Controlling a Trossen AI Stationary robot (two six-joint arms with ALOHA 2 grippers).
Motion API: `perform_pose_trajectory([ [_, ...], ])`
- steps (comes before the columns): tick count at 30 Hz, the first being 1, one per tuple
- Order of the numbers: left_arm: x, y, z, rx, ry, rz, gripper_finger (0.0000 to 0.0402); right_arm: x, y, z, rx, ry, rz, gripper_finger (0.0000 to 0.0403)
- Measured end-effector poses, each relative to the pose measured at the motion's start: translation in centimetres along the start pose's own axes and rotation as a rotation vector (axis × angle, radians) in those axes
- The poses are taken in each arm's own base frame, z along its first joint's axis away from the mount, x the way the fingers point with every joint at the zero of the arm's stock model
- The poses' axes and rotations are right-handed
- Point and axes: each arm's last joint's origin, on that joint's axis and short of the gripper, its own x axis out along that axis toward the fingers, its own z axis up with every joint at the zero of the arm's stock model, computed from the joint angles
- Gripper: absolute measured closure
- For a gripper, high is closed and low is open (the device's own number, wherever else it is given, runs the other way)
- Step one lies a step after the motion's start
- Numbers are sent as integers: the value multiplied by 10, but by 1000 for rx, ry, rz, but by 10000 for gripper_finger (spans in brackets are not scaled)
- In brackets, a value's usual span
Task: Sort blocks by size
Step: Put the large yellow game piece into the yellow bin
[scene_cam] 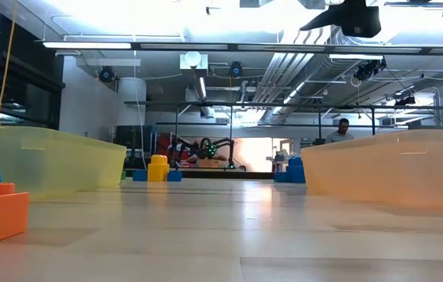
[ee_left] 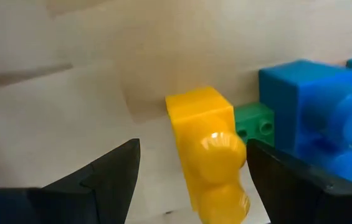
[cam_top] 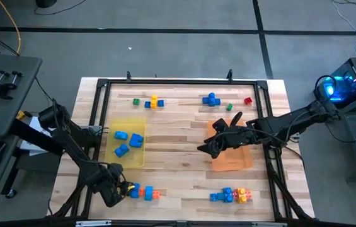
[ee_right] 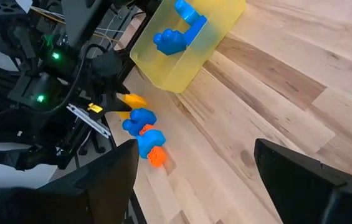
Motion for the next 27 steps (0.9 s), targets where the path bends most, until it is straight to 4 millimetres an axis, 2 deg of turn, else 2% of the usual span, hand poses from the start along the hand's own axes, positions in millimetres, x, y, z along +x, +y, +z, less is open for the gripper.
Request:
perform_pose_trajectory([
  [4, 0, -1, 3, 6, -8, 7, 173, 0, 0, 0, -17, -1, -1, 89],
  [12, -2, -3, 4, 11, -6, -2, 322, 0, -2, 0, -49, 7, -15, 89],
  [17, -9, -1, 6, 40, -12, -29, 327, 0, -2, -1, -56, 10, -21, 89],
  [21, -42, 4, 14, 41, -60, -78, 327, 0, -2, -1, -67, 10, -20, 89],
  [27, -115, 21, 43, 30, -297, -230, 327, 0, -2, -1, -71, 10, -20, 89],
])
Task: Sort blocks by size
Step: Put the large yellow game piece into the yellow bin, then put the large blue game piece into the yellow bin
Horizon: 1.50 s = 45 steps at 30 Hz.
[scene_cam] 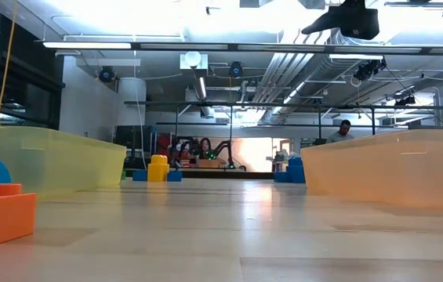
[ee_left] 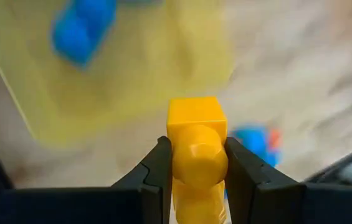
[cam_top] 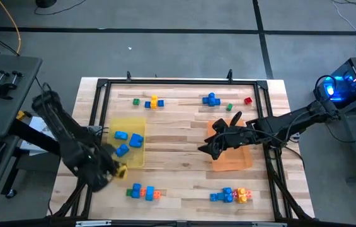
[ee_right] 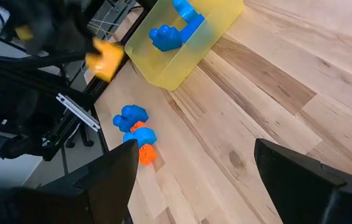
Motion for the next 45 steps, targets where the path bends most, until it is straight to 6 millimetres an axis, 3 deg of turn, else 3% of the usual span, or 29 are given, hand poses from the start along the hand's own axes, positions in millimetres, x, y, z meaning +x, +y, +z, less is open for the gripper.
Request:
perform_pose_trajectory([
  [4, -12, 2, 31, 18, -108, 19, 327, 0, 0, 0, 0, 0, 0, 89],
  [10, 22, 0, 50, 146, -39, 218, 325, 0, 0, 0, 1, -1, 2, 89],
  [15, 39, -1, 62, 177, -37, 299, 244, 0, 4, 1, -5, 9, 56, 89],
  [19, 41, -5, 71, 211, -27, 267, 176, -1, 12, 3, -51, 36, 171, 89],
  [23, 38, -8, 77, 243, -24, 198, 133, -7, 26, -3, -88, 99, 284, 89],
  [25, 36, -9, 78, 248, -42, 165, 123, -12, 36, -14, -78, 182, 316, 89],
  [29, 36, -12, 78, 236, -70, 138, 119, -17, 50, -54, -31, 395, 222, 89],
  [34, 36, -14, 79, 224, -91, 109, 119, -14, 51, -112, 143, 632, -129, 89],
  [39, 36, -15, 79, 222, -103, 98, 119, 9, 42, -150, 314, 677, -401, 89],
  [45, 36, -15, 79, 246, -100, 100, 119, 44, 30, -166, 412, 627, -554, 89],
])
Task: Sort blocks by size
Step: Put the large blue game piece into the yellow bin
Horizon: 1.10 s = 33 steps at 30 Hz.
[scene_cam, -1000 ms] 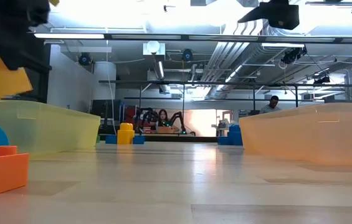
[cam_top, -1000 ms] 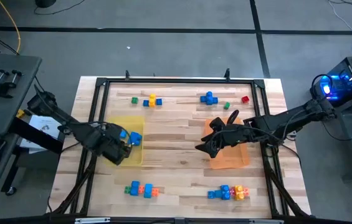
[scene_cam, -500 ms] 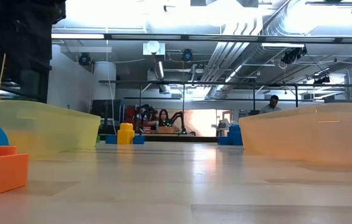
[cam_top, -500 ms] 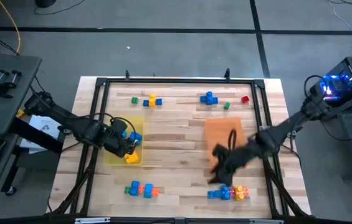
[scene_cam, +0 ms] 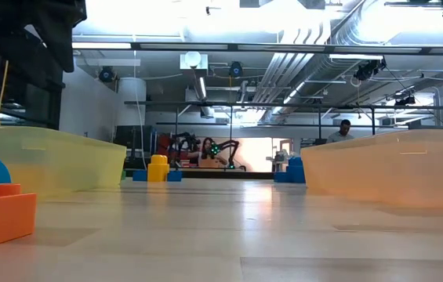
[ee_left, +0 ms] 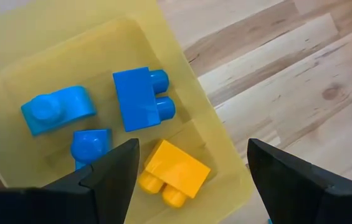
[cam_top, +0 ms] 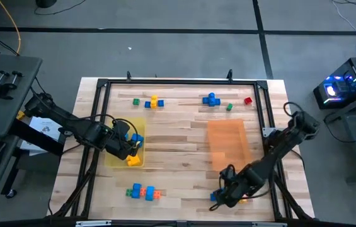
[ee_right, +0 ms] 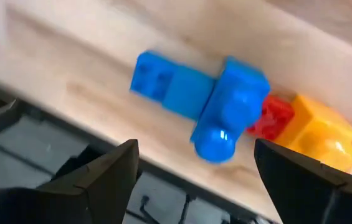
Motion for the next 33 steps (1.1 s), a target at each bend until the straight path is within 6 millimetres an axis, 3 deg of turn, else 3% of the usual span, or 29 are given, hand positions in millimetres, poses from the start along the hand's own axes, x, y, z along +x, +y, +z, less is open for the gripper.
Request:
perform_pose_trajectory([
  [7, 0, 0, 0, 2, 2, 0, 119, 19, -1, 12, 96, -27, -112, 89],
  [13, 0, 0, 0, 36, 2, 0, 119, 21, -6, 14, 127, -44, -167, 91],
  [24, 0, 0, 0, 53, 3, 0, 119, 21, -6, 17, 140, -48, -180, 176],
  [33, 0, 0, 0, 53, 4, -1, 119, 31, -1, 17, 139, -39, -163, 192],
])
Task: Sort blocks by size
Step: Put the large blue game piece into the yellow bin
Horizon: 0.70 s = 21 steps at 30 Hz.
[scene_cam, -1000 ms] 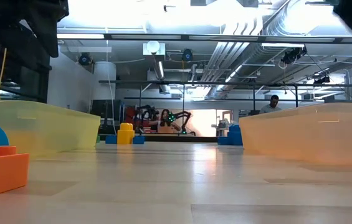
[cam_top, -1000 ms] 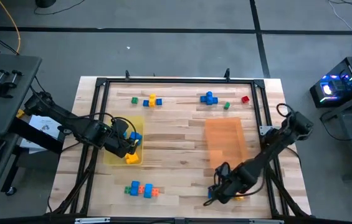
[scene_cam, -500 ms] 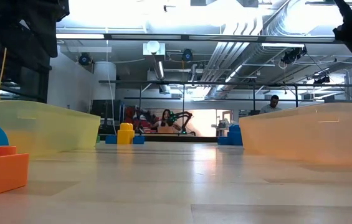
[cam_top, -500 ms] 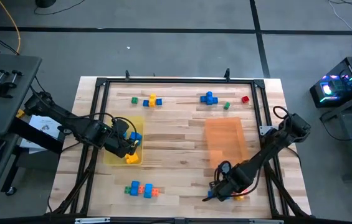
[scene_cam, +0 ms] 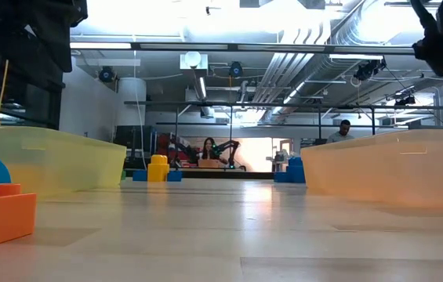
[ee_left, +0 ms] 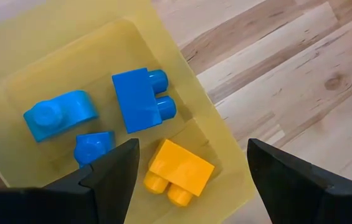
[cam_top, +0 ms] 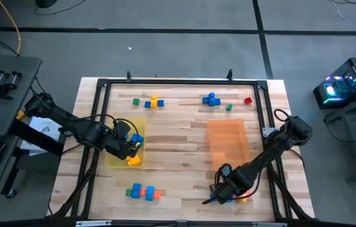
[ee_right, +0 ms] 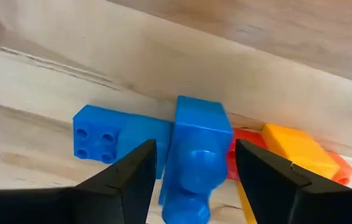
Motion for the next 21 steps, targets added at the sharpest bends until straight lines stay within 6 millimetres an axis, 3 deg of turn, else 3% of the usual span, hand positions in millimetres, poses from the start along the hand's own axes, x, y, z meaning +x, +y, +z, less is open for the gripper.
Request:
perform_pose_trajectory([
  [9, 0, 0, 0, -1, 7, -3, 119, 5, 1, 1, 26, -28, -9, 202],
  [17, 0, 0, 0, -1, 7, -4, 119, 4, 0, 1, 8, -28, -10, 294],
  [21, 0, 0, 0, 13, 7, -4, 119, 3, 0, 0, -43, -23, -15, 296],
])
